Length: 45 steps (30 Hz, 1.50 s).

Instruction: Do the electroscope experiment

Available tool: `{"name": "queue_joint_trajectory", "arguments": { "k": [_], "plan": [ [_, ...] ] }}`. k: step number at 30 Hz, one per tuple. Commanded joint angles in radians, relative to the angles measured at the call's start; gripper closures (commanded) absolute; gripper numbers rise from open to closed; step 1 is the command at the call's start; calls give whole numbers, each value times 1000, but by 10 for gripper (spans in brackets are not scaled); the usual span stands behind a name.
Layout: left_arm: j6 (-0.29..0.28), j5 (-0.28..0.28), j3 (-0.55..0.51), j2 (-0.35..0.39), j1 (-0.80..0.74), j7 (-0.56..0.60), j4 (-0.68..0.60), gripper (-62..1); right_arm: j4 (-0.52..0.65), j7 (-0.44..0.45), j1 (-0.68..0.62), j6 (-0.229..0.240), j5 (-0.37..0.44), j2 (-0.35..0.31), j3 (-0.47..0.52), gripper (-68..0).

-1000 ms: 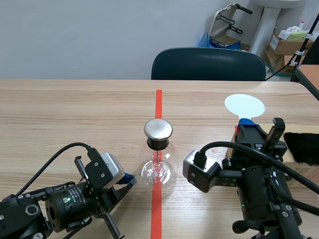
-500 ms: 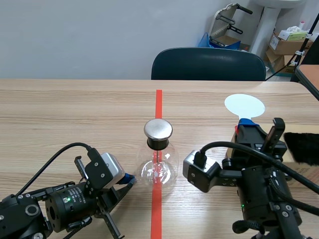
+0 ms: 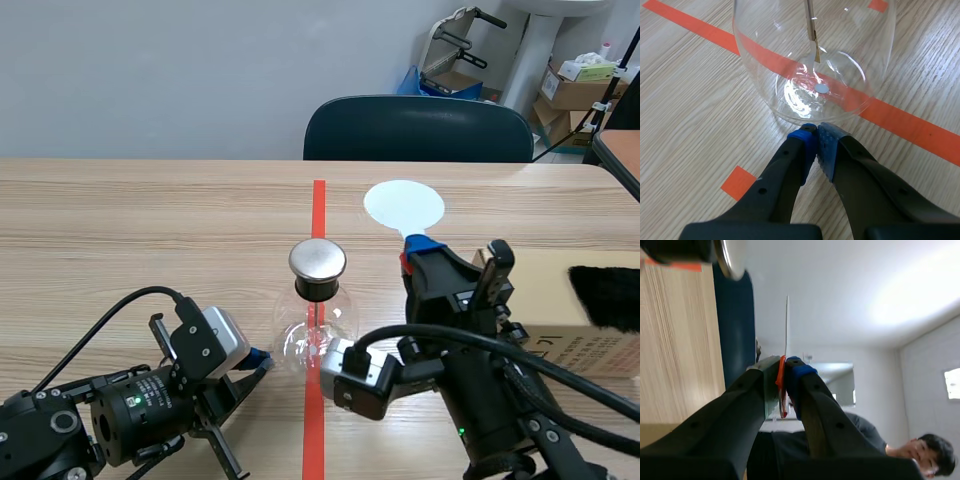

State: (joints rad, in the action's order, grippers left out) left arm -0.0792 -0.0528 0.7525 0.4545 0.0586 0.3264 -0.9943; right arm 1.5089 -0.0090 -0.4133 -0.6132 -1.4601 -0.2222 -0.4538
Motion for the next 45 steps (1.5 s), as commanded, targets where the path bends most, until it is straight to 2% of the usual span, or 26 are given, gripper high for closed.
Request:
{"name": "queue_joint_trajectory", "arguments": {
  "k": [1, 9, 19, 45],
  "plan": [
    [5, -6, -1, -5, 0, 17, -16, -34, 10, 24, 9, -8, -1, -2, 2, -17],
    [5, -6, -1, -5, 0, 17, -16, -34, 10, 166, 9, 11, -1, -2, 2, -17],
    [5, -6, -1, -5, 0, 17, -16, -34, 10, 265, 9, 12, -1, -2, 2, -17],
    [5, -6, -1, -5, 0, 16, -16, -34, 10, 285, 9, 12, -1, -2, 2, -17]
  ]
}}
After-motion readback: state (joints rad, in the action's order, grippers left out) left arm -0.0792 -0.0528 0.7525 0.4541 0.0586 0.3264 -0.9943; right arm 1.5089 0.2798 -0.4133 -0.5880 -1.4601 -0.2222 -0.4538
